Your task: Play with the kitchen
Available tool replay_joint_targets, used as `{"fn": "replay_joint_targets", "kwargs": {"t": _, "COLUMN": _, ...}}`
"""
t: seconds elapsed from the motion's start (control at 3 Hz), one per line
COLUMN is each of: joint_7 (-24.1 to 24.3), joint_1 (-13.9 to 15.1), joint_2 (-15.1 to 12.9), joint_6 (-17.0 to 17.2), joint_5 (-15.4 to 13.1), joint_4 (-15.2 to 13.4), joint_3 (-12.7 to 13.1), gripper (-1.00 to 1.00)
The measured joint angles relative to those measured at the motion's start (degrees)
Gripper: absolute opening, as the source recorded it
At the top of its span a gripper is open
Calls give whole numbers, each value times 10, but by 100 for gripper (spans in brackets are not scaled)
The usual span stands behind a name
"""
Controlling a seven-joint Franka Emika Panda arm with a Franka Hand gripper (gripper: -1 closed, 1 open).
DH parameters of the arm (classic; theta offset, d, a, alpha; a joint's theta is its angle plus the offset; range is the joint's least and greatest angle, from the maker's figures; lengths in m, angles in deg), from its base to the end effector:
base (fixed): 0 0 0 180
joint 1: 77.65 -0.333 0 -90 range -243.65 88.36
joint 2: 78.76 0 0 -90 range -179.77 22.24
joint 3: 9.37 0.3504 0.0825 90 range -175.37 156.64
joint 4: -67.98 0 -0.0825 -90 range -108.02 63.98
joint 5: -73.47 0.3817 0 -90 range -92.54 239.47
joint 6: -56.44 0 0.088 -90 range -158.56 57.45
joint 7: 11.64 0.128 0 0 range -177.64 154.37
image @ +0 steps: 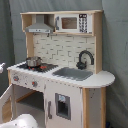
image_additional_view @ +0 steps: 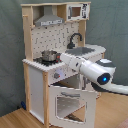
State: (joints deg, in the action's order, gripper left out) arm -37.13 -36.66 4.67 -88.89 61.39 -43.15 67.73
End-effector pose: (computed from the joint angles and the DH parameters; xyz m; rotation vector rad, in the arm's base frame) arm 0.2288 0.5928 0.4957 0.9302 1.1509 0.8603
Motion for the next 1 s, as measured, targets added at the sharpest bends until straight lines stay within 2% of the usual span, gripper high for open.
{"fn": "replay_joint_targets", "kwargs": {"t": 1.0, "joint_7": 2, "joint_1": 2, "joint_2": -33, "joint_6": 120, "joint_5": 159, "joint_4": 0, "joint_3": -17, "gripper": 100}}
